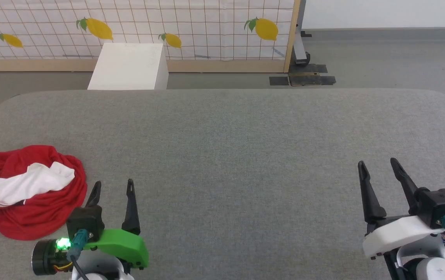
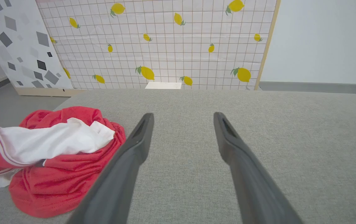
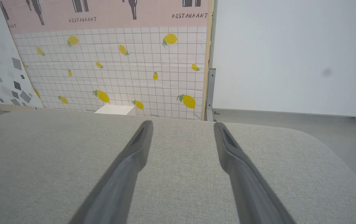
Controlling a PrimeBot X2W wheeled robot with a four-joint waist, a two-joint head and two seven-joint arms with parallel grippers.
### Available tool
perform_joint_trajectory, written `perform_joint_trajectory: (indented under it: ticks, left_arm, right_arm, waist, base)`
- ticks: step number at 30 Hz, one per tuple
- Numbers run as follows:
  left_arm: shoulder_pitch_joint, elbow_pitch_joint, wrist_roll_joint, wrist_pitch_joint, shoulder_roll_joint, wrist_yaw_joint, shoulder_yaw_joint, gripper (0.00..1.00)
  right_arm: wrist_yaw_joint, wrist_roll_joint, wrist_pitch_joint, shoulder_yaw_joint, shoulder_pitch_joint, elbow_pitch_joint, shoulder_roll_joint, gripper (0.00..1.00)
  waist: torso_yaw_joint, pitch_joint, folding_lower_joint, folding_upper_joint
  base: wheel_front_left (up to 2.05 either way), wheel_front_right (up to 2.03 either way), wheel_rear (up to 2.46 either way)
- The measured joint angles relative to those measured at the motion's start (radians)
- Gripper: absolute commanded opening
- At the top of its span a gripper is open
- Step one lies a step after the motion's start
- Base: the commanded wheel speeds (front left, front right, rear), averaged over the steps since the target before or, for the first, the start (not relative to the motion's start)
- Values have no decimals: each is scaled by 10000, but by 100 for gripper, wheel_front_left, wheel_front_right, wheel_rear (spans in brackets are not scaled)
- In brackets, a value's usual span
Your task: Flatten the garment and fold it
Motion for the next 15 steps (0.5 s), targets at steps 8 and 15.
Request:
perform_joint_trajectory:
  ticks: [8, 15]
  left_arm:
    - [-2, 73, -109, -192, 0, 15, -23, 100]
    - [-3, 155, -336, -309, 0, 46, -59, 100]
  right_arm:
    - [0, 132, -173, -61, 1, -8, 0, 100]
    - [0, 224, -293, -86, 6, -10, 2, 100]
  waist:
    - [18, -17, 0, 0]
    - [32, -37, 0, 0]
  base:
    - [0, 0, 0]
    - [0, 0, 0]
